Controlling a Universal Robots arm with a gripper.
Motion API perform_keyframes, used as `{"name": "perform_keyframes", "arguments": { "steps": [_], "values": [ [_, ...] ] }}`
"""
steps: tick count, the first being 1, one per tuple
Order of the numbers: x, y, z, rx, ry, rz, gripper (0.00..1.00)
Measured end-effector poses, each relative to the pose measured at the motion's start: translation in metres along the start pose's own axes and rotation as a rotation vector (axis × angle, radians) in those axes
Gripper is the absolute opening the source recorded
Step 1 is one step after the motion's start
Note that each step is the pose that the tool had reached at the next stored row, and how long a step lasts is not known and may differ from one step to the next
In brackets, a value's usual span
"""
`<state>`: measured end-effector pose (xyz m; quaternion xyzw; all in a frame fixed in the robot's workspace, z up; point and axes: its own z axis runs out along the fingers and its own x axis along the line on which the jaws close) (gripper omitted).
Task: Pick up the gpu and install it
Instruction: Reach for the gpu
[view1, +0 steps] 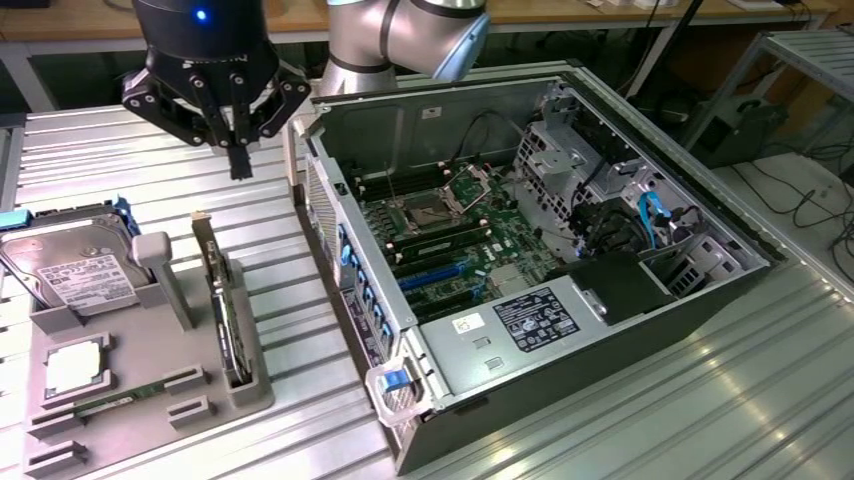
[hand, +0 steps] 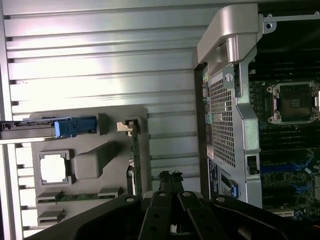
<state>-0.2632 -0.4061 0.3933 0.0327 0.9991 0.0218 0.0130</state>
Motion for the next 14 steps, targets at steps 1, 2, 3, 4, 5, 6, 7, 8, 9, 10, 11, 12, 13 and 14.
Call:
{"name": "perform_keyframes", "arguments": {
  "steps": [1, 2, 3, 4, 5, 6, 7, 8, 9, 10, 11, 12, 13, 14],
  "values": [
    [0.0008, -0.0001, 0.0, 0.0, 0.0, 0.0, 0.11],
    [0.0016, -0.0003, 0.0, 0.0, 0.0, 0.0, 0.11],
    [0.0024, -0.0005, -0.0001, 0.0, 0.0, 0.0, 0.11],
    [0.003, -0.0006, -0.0001, 0.0, 0.0, 0.0, 0.11],
    [0.0035, -0.0008, -0.0001, 0.0, 0.0, 0.0, 0.11],
    [0.0039, -0.0009, -0.0001, 0.0, 0.0, 0.0, 0.11],
    [0.0044, -0.0012, -0.0001, -0.0001, 0.0, 0.0, 0.11],
    [0.0049, -0.0015, -0.0001, 0.0, 0.0, 0.0, 0.11],
    [0.0055, -0.0019, -0.0002, 0.0, 0.0001, 0.0, 0.11],
    [0.0068, -0.0028, -0.0002, 0.0, 0.0, 0.0, 0.11],
    [0.0078, -0.0037, -0.0002, 0.0, 0.0, 0.0, 0.11],
    [0.0084, -0.0044, -0.0003, 0.0, 0.0, 0.0, 0.11],
    [0.0091, -0.0051, -0.0003, 0.0, 0.0, 0.0, 0.11],
    [0.0097, -0.0058, -0.0003, 0.0, 0.0, 0.0, 0.11]
  ]
}}
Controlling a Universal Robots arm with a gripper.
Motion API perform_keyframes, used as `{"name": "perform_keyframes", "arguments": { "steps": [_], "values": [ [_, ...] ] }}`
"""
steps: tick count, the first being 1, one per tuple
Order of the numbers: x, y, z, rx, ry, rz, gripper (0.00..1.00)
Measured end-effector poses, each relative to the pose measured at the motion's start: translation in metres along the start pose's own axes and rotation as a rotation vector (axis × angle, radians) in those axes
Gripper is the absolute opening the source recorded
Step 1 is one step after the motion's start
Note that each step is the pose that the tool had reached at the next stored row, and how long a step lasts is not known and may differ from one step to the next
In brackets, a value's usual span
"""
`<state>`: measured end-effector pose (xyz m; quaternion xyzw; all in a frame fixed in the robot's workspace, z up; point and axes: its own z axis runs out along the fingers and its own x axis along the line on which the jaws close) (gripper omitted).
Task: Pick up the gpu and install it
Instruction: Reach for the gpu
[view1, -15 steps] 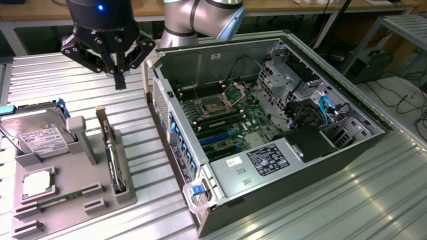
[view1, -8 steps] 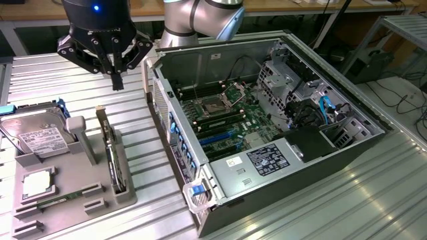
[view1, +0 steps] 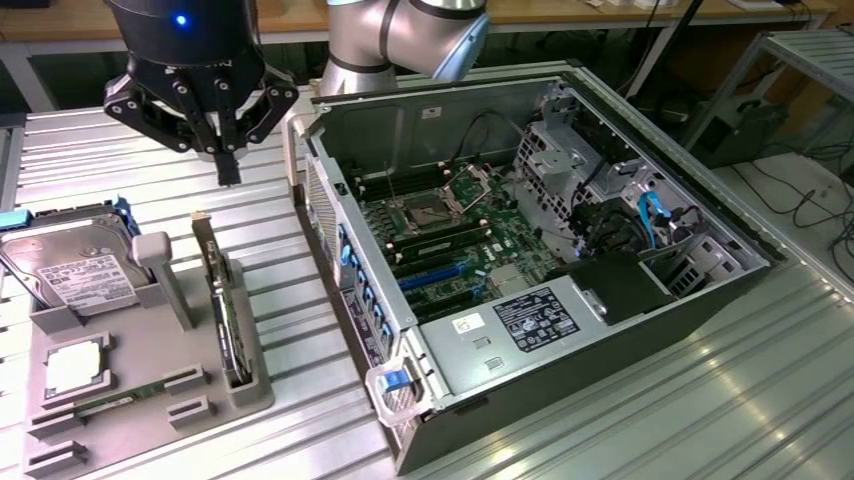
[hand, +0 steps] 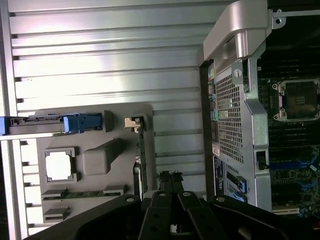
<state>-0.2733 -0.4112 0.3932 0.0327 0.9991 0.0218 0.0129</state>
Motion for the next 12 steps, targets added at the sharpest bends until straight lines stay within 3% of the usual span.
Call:
{"name": "perform_keyframes", "arguments": {
  "steps": [12],
  "values": [
    [0.004, -0.0062, -0.0001, 0.0, 0.0, 0.0, 0.11]
  ]
}}
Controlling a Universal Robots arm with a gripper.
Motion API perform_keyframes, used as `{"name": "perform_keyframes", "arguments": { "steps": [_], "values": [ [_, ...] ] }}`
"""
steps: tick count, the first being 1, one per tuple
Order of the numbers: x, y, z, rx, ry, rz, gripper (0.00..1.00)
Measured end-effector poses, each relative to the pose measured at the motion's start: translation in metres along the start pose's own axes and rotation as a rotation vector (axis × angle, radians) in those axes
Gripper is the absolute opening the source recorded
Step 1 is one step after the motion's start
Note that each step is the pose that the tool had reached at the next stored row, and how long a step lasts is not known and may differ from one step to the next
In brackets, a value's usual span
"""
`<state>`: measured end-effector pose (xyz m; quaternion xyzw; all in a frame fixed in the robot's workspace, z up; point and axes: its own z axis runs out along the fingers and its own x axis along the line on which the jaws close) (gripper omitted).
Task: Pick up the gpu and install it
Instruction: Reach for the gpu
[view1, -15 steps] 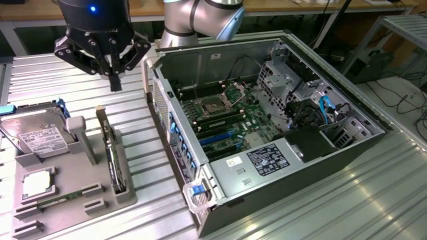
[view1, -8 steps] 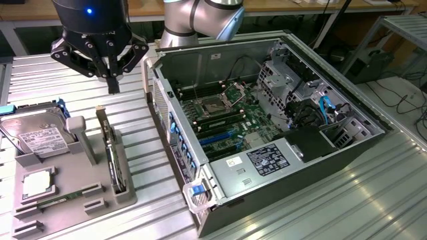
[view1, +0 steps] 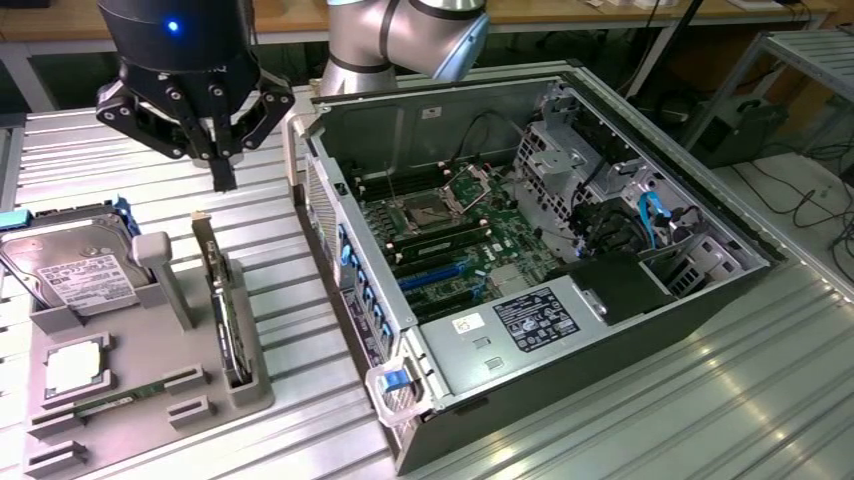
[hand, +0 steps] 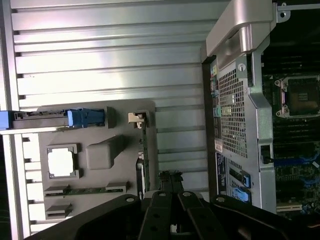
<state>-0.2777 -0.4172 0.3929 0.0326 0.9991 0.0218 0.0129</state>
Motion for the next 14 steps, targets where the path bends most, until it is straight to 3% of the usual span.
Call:
{"name": "perform_keyframes", "arguments": {
  "steps": [14],
  "values": [
    [0.003, -0.0051, -0.0001, 0.0, 0.0001, 0.0, 0.11]
  ]
}}
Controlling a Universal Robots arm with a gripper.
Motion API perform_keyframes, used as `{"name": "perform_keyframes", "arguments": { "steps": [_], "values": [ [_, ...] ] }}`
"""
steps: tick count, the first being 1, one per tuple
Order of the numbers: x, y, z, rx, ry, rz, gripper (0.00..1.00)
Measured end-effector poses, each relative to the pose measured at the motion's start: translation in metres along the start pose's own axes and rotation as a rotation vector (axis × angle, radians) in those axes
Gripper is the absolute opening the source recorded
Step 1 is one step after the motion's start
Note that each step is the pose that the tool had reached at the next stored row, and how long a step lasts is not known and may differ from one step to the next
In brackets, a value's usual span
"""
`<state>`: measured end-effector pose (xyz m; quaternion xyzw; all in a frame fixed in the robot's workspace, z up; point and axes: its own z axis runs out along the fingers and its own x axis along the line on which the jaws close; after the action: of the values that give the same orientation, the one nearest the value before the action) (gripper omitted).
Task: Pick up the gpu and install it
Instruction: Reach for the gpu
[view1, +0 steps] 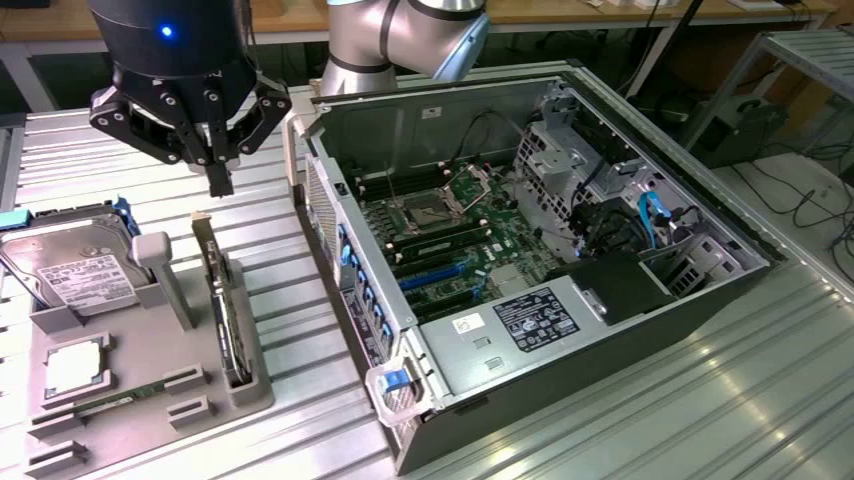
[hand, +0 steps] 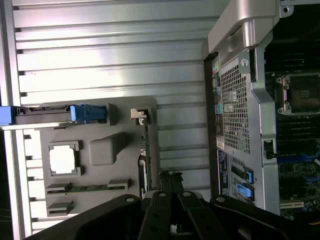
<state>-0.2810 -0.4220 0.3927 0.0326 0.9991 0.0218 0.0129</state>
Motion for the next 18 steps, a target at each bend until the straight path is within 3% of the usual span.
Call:
{"name": "perform_keyframes", "arguments": {
  "steps": [8, 13, 18],
  "values": [
    [0.004, -0.0049, -0.0002, 0.0, 0.0, 0.0, 0.11],
    [0.018, -0.0105, -0.0008, 0.0, 0.0001, 0.0, 0.11],
    [0.025, -0.0136, -0.001, 0.0, 0.0, 0.0, 0.11]
  ]
}}
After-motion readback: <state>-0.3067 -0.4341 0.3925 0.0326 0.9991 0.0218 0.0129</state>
